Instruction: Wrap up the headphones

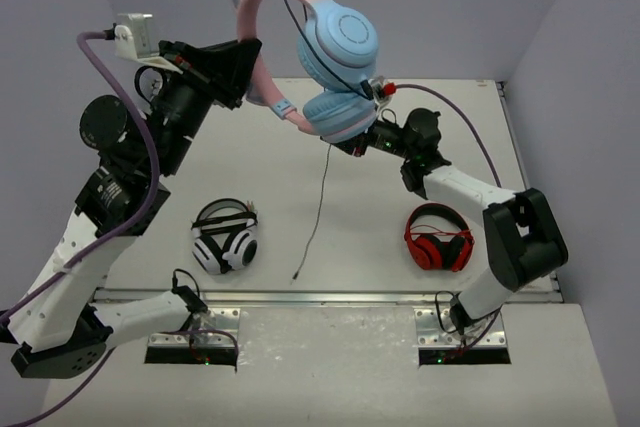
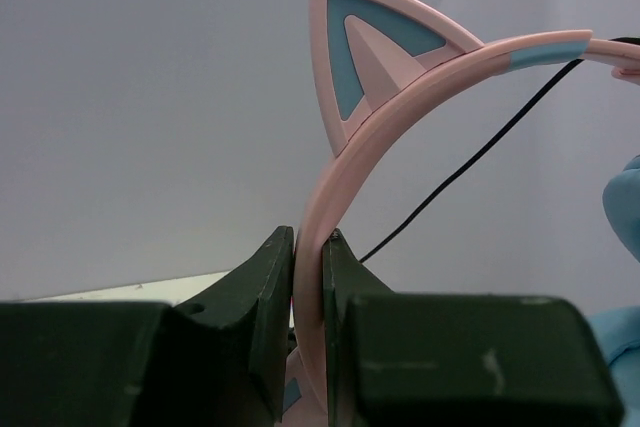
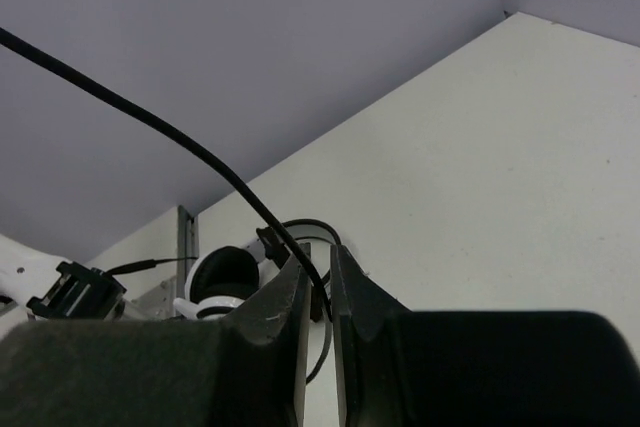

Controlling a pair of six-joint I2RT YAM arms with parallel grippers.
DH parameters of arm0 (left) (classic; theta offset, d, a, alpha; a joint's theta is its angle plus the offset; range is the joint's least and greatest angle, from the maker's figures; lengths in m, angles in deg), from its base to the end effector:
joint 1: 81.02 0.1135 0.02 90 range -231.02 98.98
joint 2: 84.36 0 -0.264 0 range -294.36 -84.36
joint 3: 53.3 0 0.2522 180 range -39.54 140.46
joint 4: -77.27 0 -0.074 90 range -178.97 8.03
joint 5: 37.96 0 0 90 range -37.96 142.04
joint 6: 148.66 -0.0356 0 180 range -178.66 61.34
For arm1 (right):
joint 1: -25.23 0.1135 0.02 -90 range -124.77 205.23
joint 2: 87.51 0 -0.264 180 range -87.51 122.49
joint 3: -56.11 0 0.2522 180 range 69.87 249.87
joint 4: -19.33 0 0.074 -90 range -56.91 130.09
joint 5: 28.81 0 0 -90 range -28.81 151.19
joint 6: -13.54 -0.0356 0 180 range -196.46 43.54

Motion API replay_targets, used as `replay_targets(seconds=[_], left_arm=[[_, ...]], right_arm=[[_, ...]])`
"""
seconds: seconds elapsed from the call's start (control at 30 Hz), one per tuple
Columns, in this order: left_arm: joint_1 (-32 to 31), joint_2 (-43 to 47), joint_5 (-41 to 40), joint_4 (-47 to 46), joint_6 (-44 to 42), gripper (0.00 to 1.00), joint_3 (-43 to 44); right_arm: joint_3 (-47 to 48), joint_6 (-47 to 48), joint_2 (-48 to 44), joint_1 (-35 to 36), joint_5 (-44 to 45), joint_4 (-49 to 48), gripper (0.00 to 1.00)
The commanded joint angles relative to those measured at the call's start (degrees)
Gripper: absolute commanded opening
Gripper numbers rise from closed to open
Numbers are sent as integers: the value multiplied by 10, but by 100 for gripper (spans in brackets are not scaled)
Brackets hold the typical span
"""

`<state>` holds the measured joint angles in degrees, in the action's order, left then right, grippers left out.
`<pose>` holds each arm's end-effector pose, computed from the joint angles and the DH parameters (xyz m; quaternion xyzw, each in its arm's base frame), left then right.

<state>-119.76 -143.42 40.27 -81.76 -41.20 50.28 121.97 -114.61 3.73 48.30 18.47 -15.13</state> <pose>0.1324 -0.0969 0.5603 0.0163 0.5515 -0.3424 0.7605 0.3148 0.1603 0.2851 -0.1954 0.6355 0.5642 0.4895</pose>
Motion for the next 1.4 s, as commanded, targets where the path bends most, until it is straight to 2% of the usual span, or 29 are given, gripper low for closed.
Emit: replay_targets(seconds=[0.0,0.17,0.2,0.3,0.43,0.53,0.67,0.8,0.93,1.07,1.2,1.23,1.37], left_arm=[[-6,-3,-77,-38,45,0,40],[-6,-21,-162,-11,47,0,71],[-6,-25,-171,-10,45,0,80],[-6,-40,-223,-3,45,0,88],[-6,-62,-323,-10,47,0,87],[-5,-90,-399,-36,18,0,94],[3,-146,-445,-60,-33,0,138],[44,-211,-434,-18,-52,0,212],[76,-250,-418,-2,-46,0,230],[90,-282,-450,-23,-102,0,231],[96,-287,-463,-49,-120,0,181],[96,-280,-455,-88,-124,0,130],[90,-270,-463,-119,-167,0,30]], right_arm=[[13,-31,11,11,-11,-68,11],[-30,-34,8,29,-6,-107,6],[-41,-45,3,29,-6,-121,2],[-91,-61,-15,40,1,-174,1],[-147,-57,-60,70,22,-192,1],[-172,-50,-92,91,24,-181,1],[-187,-2,-146,114,45,-124,1],[-200,16,-200,121,49,-84,1],[-197,30,-231,128,43,-35,1],[-183,64,-258,131,34,34,1],[-131,126,-287,140,49,177,1],[-118,158,-293,140,56,207,1],[-10,248,-289,140,104,397,1]])
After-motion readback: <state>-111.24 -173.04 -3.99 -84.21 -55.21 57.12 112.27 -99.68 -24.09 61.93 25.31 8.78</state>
